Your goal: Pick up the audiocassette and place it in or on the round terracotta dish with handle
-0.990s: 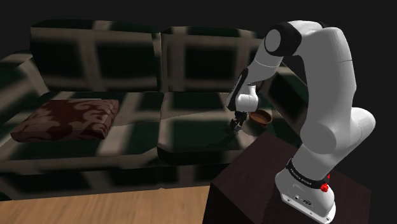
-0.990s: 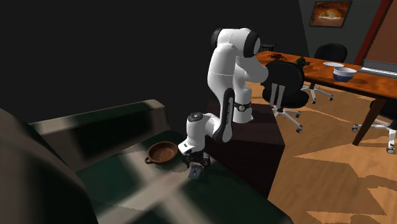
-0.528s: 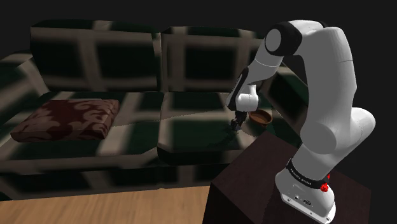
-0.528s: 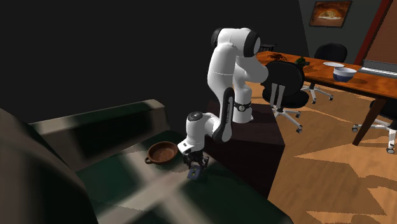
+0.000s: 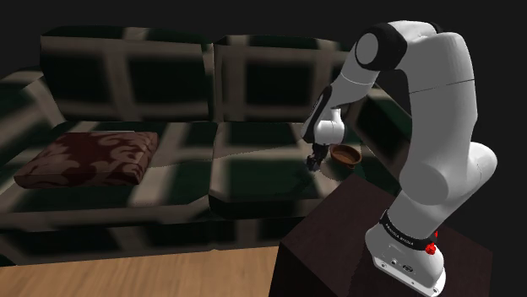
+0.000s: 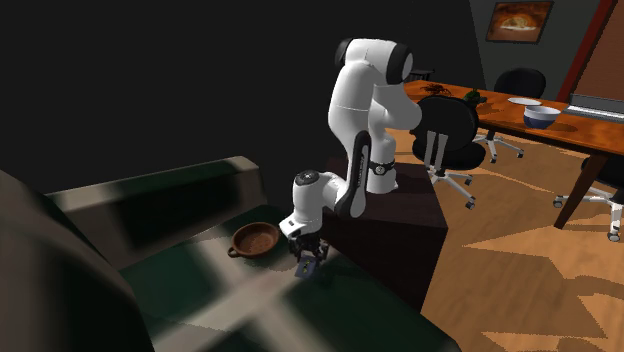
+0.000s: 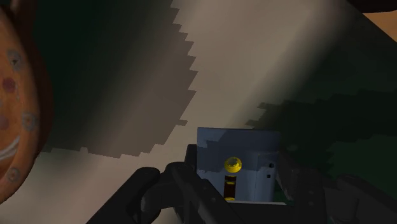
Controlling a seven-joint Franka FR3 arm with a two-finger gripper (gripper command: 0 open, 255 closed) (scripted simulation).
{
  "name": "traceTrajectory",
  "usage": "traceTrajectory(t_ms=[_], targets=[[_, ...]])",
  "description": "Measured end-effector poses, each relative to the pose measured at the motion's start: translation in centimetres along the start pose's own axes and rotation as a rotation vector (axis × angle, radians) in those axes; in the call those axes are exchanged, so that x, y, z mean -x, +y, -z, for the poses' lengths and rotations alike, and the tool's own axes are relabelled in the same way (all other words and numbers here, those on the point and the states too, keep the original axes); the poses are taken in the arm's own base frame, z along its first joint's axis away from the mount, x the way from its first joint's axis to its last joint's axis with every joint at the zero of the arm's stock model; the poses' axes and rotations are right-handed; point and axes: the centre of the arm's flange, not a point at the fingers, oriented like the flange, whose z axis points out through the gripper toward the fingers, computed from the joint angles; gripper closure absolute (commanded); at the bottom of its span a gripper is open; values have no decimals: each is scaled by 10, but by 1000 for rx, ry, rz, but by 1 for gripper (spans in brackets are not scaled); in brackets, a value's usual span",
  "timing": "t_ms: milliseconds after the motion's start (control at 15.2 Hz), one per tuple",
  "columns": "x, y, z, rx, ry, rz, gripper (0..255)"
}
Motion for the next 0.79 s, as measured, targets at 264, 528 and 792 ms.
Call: traceTrajectory(t_ms=[264, 528, 792], targets=[[1, -1, 20, 0, 0, 0, 255], [0, 0, 43, 0, 0, 0, 255], [1, 1, 63, 0, 0, 0, 255]])
